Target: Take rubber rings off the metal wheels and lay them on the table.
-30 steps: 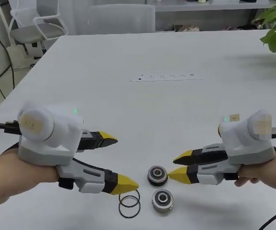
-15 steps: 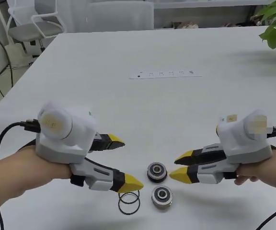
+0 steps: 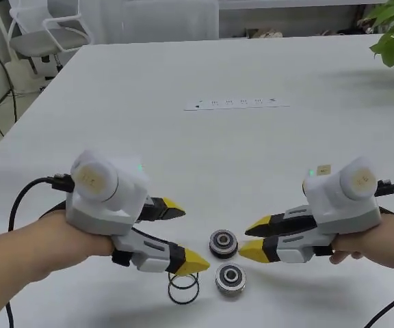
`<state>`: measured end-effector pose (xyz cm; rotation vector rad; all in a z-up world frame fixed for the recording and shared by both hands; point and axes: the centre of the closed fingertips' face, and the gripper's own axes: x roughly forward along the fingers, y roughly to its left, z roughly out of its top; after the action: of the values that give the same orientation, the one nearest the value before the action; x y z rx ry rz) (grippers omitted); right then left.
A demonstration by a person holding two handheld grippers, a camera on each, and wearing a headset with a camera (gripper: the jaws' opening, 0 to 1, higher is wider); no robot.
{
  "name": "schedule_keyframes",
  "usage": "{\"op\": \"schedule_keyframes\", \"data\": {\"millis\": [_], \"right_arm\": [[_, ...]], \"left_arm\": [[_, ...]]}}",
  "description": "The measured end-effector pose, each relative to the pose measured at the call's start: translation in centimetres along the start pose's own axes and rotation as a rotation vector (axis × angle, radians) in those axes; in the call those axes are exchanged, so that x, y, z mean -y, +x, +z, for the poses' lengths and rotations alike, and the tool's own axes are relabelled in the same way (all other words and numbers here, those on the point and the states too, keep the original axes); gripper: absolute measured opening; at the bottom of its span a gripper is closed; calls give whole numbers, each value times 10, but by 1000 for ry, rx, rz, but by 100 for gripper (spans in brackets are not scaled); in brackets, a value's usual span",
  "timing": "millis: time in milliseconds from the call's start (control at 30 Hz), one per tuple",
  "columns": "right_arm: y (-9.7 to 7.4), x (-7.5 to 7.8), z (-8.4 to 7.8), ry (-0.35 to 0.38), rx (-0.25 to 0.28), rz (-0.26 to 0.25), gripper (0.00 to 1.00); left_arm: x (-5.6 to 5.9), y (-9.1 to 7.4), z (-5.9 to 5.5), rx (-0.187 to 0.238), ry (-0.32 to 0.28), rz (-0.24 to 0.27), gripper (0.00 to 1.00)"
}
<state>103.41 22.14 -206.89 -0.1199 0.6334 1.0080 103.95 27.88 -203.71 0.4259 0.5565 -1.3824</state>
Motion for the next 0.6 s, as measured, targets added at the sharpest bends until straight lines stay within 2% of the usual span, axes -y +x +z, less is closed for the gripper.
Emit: {"op": "schedule_keyframes", "data": {"millis": [400, 600], "right_arm": [[6, -3, -4, 2, -11, 16, 22], [6, -4, -6, 7, -12, 17, 22]], "left_arm": [[0, 17, 4, 4, -8, -16, 48], [6, 26, 4, -5, 8, -36, 43]]}}
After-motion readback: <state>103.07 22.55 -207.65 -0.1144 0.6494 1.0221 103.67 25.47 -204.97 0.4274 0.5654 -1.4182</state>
